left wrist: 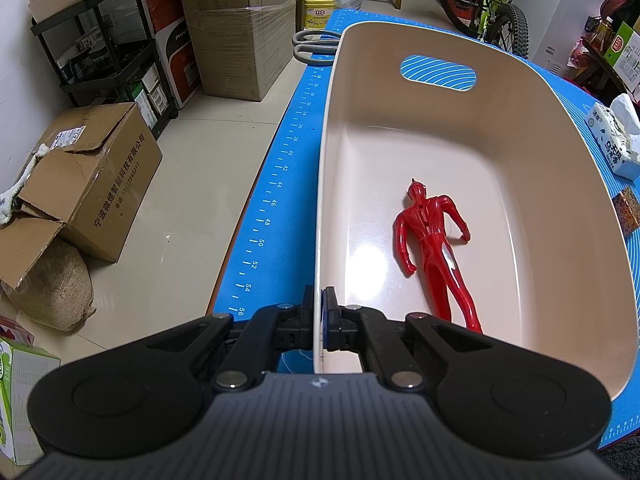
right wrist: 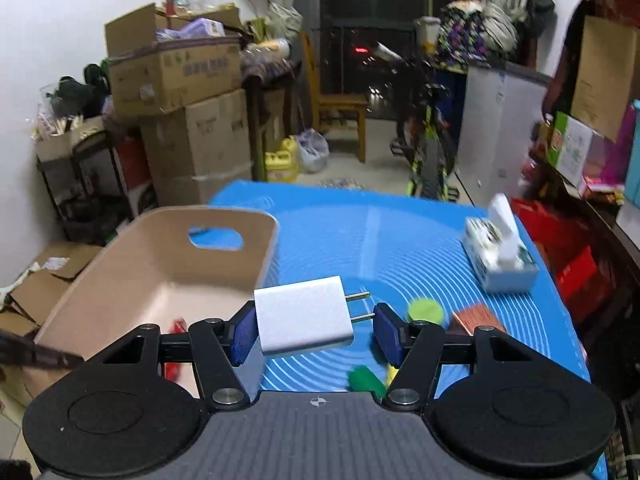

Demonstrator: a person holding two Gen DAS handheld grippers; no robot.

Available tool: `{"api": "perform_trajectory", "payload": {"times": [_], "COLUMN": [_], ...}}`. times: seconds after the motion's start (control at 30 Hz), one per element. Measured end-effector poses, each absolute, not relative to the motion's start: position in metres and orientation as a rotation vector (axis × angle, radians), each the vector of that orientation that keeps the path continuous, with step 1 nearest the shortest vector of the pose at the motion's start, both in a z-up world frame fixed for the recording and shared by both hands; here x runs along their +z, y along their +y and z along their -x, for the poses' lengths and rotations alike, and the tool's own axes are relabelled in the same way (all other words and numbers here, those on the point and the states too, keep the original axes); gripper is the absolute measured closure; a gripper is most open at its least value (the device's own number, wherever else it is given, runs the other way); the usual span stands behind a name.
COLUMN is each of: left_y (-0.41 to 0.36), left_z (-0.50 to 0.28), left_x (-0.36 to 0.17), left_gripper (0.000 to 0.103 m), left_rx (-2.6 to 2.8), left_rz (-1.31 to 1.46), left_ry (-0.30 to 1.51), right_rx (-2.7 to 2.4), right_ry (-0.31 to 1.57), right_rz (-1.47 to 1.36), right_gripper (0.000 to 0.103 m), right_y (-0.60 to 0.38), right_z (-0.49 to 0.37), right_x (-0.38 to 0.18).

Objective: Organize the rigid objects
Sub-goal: 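Lower the white charger into the basket and open the right tool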

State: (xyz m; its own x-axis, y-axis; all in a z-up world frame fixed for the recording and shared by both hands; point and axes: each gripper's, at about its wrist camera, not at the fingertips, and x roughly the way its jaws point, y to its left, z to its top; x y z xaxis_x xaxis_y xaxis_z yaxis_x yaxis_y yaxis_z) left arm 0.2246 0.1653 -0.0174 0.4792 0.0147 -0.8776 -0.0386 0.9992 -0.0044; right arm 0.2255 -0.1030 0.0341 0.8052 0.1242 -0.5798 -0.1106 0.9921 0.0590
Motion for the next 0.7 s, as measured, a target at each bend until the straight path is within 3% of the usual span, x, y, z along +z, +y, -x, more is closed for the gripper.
{"api": "perform_trajectory", "payload": {"times": [0.47, 0.7], "left_y": [0.165, 0.164], "left_z": [-0.225, -0.225], "left_x": [-0.018, -0.019], "left_gripper": [0.099, 0.099], "left_rx": [0.034, 0.035], "left_rz": [0.023, 0.021], "left_ry": [1.071, 1.071], "right_rx": [0.273, 0.335], "right_ry": [0.586, 0.66], "right_rz": [0.055, 0.133], "right_gripper": [0.038, 0.038], "right_y": [-0.012, 0.034], "right_z": [-0.265, -0.284], "right_x": [0.05, 0.034]}}
